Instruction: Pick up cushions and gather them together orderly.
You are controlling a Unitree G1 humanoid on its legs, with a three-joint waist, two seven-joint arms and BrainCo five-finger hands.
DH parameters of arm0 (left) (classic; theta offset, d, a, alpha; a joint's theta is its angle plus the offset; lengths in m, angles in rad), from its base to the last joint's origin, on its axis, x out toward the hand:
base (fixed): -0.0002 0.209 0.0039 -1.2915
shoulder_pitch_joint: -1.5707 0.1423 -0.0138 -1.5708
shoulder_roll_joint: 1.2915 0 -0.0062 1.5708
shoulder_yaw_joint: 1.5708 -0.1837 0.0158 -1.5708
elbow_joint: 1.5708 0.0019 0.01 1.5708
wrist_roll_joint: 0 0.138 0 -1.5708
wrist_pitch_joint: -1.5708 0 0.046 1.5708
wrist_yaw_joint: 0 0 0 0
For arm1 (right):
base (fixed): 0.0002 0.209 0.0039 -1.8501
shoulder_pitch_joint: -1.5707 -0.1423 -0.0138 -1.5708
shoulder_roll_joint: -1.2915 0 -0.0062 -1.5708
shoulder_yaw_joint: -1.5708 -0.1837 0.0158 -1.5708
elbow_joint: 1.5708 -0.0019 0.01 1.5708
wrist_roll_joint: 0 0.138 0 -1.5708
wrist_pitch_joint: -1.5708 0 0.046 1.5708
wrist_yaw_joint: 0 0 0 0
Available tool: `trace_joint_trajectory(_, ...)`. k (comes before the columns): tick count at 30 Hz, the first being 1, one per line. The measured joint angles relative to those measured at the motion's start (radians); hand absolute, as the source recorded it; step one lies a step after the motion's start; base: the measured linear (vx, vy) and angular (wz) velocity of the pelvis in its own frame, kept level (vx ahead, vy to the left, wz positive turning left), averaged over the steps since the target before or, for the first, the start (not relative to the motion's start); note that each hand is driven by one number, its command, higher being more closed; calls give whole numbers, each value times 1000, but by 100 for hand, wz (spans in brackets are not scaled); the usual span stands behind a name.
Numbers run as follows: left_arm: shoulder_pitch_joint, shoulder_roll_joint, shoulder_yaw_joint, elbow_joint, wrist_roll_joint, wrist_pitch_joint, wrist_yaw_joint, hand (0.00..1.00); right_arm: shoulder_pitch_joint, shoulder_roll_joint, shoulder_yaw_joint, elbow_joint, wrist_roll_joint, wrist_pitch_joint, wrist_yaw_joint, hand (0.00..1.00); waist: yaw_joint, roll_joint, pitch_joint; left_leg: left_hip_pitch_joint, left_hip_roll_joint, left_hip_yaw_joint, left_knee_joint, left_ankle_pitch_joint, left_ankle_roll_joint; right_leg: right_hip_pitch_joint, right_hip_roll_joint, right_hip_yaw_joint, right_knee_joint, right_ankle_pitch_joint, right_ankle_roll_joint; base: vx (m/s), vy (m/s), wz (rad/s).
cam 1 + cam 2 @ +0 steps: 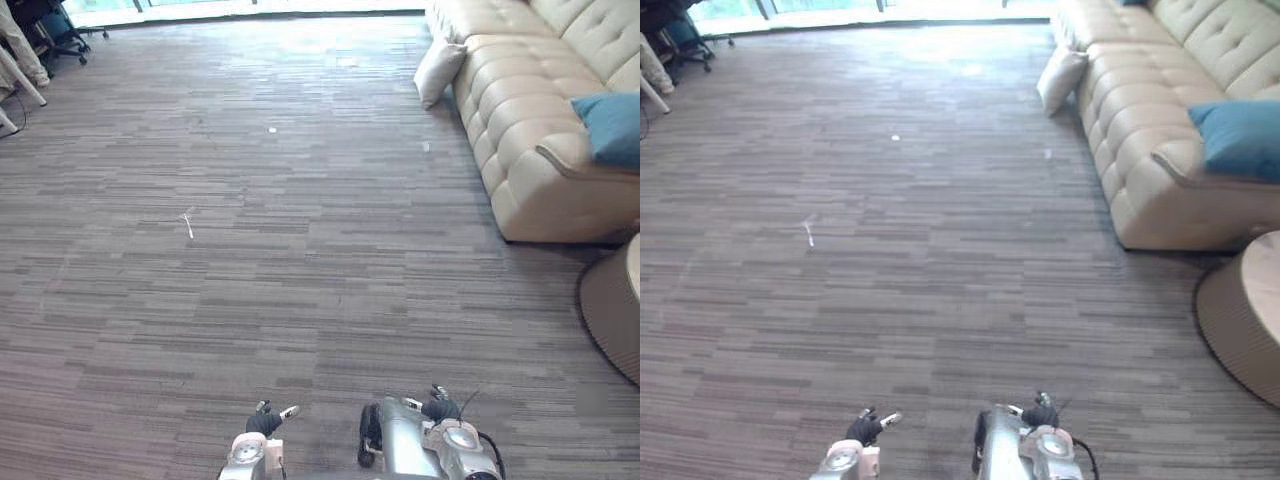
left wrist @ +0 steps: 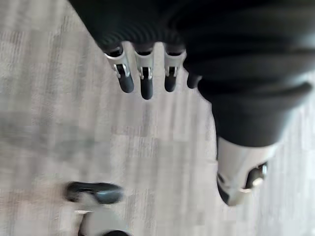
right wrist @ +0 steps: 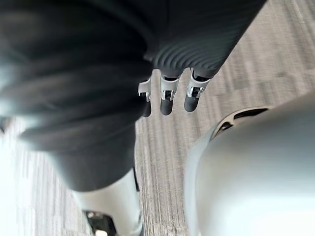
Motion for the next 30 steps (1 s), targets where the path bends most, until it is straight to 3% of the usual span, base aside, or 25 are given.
trace_joint_trajectory(1,9,-4,39,-34,1,-1,1,0,0,5,10,1,1,3,-1,0,9,4,3,-109,31,17,184,-59,21,102,28,0,-70,-12,-16,588,-68,-30)
trace_joint_trajectory(2,17,0,62,-52,-2,-1,2,0,6,13,23,2,3,3,0,0,25,-18,6,-189,32,57,211,-121,58,183,31,3,-135,-11,-15,454,-28,-29)
trace_joint_trajectory(4,18,8,63,-75,-2,-2,1,0,13,21,33,5,15,4,-1,0,35,-31,1,-287,32,114,131,-179,95,272,31,11,-215,-3,0,605,3,-32)
trace_joint_trajectory(5,15,3,87,-87,-2,-3,1,0,9,31,32,5,22,4,-1,0,49,-33,3,-355,13,163,-29,-211,118,337,28,42,-260,0,7,710,64,-50)
trace_joint_trajectory(8,9,-2,109,-98,-12,-11,1,0,11,50,25,4,21,4,-7,0,70,-38,5,-419,-68,155,-310,-176,140,413,-13,85,-289,-34,61,514,146,-59)
trace_joint_trajectory(9,9,-6,116,-104,-17,-20,3,0,17,51,25,7,21,3,-10,0,79,-35,5,-438,-109,141,-420,-77,138,449,-25,117,-303,-69,98,718,349,-78)
trace_joint_trajectory(10,6,7,119,-103,-32,-22,3,0,21,66,32,23,21,5,-13,0,95,-57,-10,-437,-140,143,-384,-56,147,476,-55,177,-301,-79,107,737,369,-68)
trace_joint_trajectory(11,6,16,119,-102,-32,-21,5,0,21,76,31,22,21,4,-14,0,88,-70,-21,-437,-145,160,-384,-77,149,475,-65,188,-299,-67,97,768,385,-42)
trace_joint_trajectory(12,6,30,119,-96,-32,-18,7,0,27,94,29,21,20,4,-16,0,85,-100,-39,-426,-154,173,-371,-119,172,444,-87,239,-255,-19,73,665,349,-14)
trace_joint_trajectory(13,7,38,116,-93,-33,-18,7,0,31,102,27,22,17,4,-16,0,93,-110,-45,-416,-156,187,-359,-138,180,421,-95,266,-206,18,101,637,350,-22)
trace_joint_trajectory(14,4,49,101,-90,-32,-17,10,0,30,106,24,24,14,5,-15,0,97,-122,-45,-384,-173,194,-352,-180,190,366,-111,292,-60,80,139,474,279,-15)
trace_joint_trajectory(15,3,53,96,-84,-32,-16,10,0,30,106,22,23,11,5,-15,0,95,-124,-45,-370,-181,197,-353,-193,193,344,-118,296,3,110,141,586,304,-2)
trace_joint_trajectory(16,2,60,86,-71,-32,-12,10,0,30,104,8,33,-1,3,-15,0,89,-127,-33,-293,-213,204,-388,-224,194,247,-147,314,234,235,201,695,292,9)
trace_joint_trajectory(17,1,62,83,-53,-32,-5,15,0,24,101,-1,37,-1,-3,-10,0,84,-128,-30,-195,-243,204,-441,-245,200,171,-160,297,433,214,198,583,227,10)
trace_joint_trajectory(18,2,62,78,-51,-32,-2,16,0,24,99,-2,37,-1,-6,-10,0,80,-125,-28,-159,-249,202,-462,-249,201,152,-159,286,474,197,191,573,120,19)
trace_joint_trajectory(19,9,61,56,-33,-32,-1,18,0,25,89,-2,32,-1,-17,-6,0,71,-109,-31,-62,-258,188,-537,-253,201,87,-153,217,528,141,170,560,89,29)
trace_joint_trajectory(20,5,61,35,-17,-32,-1,18,0,22,78,-2,21,-1,-23,-5,0,64,-94,-28,9,-256,181,-603,-252,200,19,-147,141,506,93,134,669,96,32)
trace_joint_trajectory(23,0,58,14,21,-31,4,14,0,11,56,-16,-1,-1,-29,-1,0,35,-78,-21,122,-249,171,-704,-252,199,-122,-141,15,290,46,98,507,-5,33)
trace_joint_trajectory(24,-2,57,-2,28,-30,6,11,0,8,44,-27,1,-1,-27,1,0,23,-74,-18,159,-242,171,-741,-252,199,-155,-134,-30,118,74,93,432,-79,34)
trace_joint_trajectory(25,-3,57,-5,28,-29,6,9,0,9,41,-34,2,-1,-25,1,0,22,-72,-16,175,-240,171,-754,-252,199,-162,-130,-39,52,94,93,662,-174,50)
trace_joint_trajectory(26,-4,58,-26,30,-29,5,6,0,10,36,-54,8,3,-22,1,0,21,-74,-11,227,-237,171,-791,-257,191,-170,-119,-55,-119,170,87,706,-217,57)
trace_joint_trajectory(27,2,54,-28,33,-29,5,4,0,18,31,-76,3,0,-23,3,0,5,-70,3,292,-227,161,-811,-270,170,-158,-104,-40,-155,306,45,757,-229,53)
trace_joint_trajectory(28,1,51,-28,34,-29,5,4,0,15,30,-76,2,1,-24,3,0,1,-68,3,309,-222,159,-811,-270,169,-158,-98,-35,-127,311,15,682,-224,20)
trace_joint_trajectory(30,4,30,-19,32,-9,2,1,0,3,22,-84,-9,0,-25,10,0,0,-36,1,290,-178,152,-668,-220,92,-194,-94,-17,72,124,-6,718,-307,-15)
